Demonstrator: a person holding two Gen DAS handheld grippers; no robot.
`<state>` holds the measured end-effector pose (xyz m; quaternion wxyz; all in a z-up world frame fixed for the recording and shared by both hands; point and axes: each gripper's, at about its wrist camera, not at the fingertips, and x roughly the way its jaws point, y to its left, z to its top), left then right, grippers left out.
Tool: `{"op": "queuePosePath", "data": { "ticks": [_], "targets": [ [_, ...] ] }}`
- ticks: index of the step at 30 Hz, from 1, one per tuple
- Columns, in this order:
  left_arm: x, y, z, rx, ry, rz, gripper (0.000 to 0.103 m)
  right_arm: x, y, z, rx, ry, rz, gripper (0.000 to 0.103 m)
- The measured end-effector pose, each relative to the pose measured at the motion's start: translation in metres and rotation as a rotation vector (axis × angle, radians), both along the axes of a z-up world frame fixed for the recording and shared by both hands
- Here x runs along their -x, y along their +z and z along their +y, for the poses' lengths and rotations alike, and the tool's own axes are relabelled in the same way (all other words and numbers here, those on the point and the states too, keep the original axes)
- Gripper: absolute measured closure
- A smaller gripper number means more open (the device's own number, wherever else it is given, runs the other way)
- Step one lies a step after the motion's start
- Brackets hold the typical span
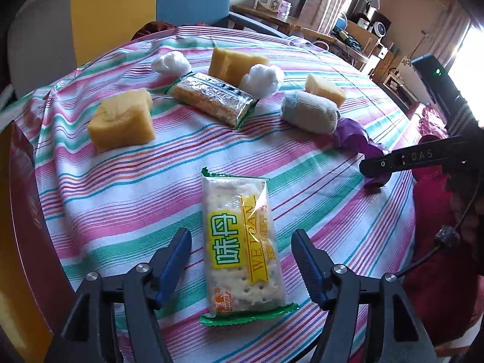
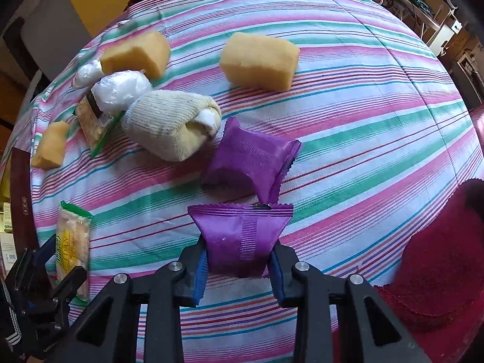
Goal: Organize objects
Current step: 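Grasp the cracker packet with the left tool while the right tool grasps a purple packet, then place the cracker packet and purple packet into the gold tray, opening both tools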
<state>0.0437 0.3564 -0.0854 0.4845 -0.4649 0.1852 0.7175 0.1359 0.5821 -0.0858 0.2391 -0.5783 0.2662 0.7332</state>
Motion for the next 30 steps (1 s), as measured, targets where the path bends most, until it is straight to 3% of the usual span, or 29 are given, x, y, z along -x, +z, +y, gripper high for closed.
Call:
{"op": "queuePosePath", "data": {
  "ticks": [5, 9, 12, 18, 23, 30],
  "targets": [
    [-0.010, -0.004, 0.008, 0.037, -0.031, 0.123, 0.054, -0.006, 0.005, -0.003, 0.011, 0.015, 0.053, 0.070],
    [-0.010, -0.005, 0.007, 0.023, -0.025, 0.146, 0.056, -0.015, 0.014, -0.004, 0.025, 0.034, 0.143, 0.070],
    [-0.005, 0.000, 0.001, -0.006, -0.004, 0.105, 0.056, -0.021, 0.020, -0.003, 0.033, 0.041, 0.200, 0.070],
    [-0.003, 0.033, -0.024, -0.091, 0.037, 0.105, 0.056, -0.009, 0.027, -0.005, 0.038, 0.050, 0.233, 0.070],
    [0.008, 0.064, -0.066, -0.153, 0.120, 0.127, 0.056, -0.003, 0.026, -0.008, 0.036, 0.055, 0.238, 0.070],
    [0.045, 0.080, -0.164, -0.186, 0.361, 0.162, 0.056, -0.002, 0.027, -0.009, 0.020, 0.063, 0.230, 0.070]
  ]
}}
